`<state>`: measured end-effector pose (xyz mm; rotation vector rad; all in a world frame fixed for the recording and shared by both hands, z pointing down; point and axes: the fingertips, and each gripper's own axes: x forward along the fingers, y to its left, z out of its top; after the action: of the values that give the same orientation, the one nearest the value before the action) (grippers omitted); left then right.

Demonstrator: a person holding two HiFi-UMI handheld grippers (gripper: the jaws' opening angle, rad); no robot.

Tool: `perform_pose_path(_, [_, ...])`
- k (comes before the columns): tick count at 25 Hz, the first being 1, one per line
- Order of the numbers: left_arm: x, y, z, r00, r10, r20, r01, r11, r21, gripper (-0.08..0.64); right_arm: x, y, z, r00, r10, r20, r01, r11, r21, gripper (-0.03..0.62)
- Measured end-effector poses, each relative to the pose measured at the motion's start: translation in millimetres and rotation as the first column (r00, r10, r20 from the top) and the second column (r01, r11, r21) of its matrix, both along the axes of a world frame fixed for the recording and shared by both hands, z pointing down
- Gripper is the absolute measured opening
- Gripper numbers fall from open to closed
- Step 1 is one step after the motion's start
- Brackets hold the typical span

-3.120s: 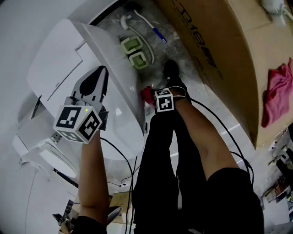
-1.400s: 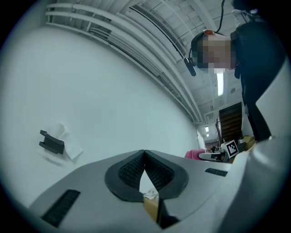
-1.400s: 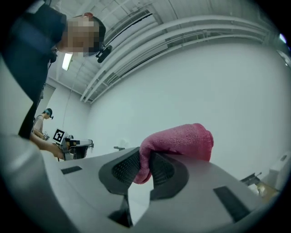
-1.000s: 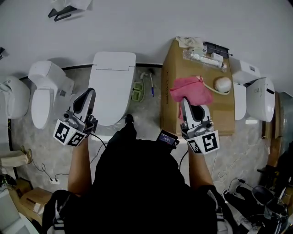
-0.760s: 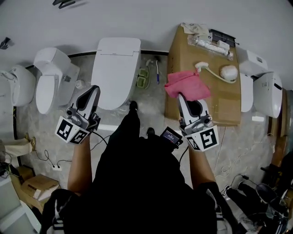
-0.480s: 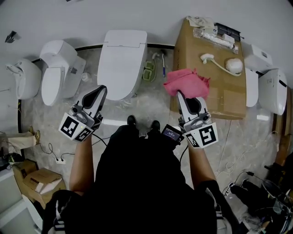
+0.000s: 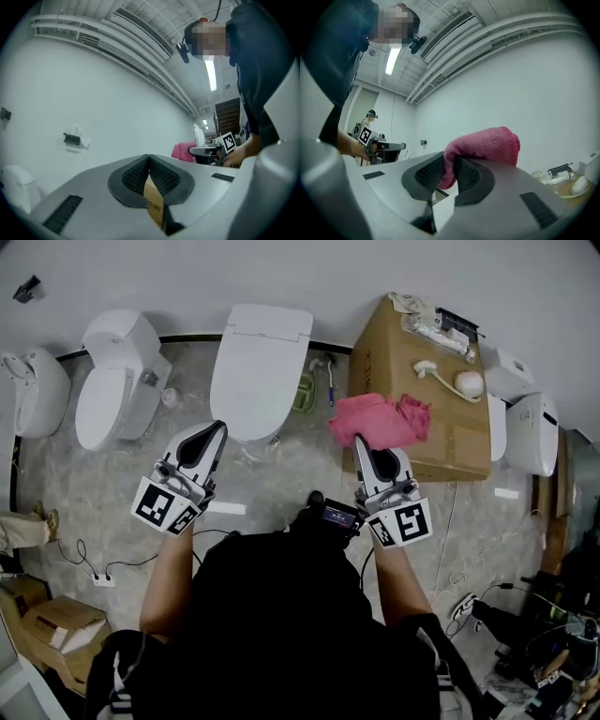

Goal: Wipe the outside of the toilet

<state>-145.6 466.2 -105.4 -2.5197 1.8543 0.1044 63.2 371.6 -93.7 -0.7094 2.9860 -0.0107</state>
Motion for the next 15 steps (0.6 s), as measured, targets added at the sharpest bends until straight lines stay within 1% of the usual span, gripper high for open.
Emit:
perform_pose_path(4, [-45, 67, 17, 0.999, -0.009, -0.045, 0.009, 1.000, -0.008, 0.015, -49, 62, 4, 1.000, 0.010, -0.001, -0.010, 1.000, -0.012, 0.071])
perform_pose_path(8, [-71, 131, 23, 0.999, 0.024, -0.042, -0.025, 1.000, -0.015, 0.015, -84, 126, 12, 0.999, 0.000, -0.042, -0.001, 0.999, -0.034, 0.071])
perform_pose_path(11, [-78, 163, 27, 0.997, 0.056, -0.061, -0.058, 0.998, -0.023, 0.015, -92, 157, 17, 0.996, 0.028, -0.087, -0.032, 0.998, -0.051, 0.071])
perform_pose_path(15, [-82, 190, 36, 0.995, 0.030, -0.099, -0.032, 0.999, -0.027, 0.015, -84, 189, 17, 0.992, 0.041, -0.123, -0.046, 0.998, -0.041, 0.071])
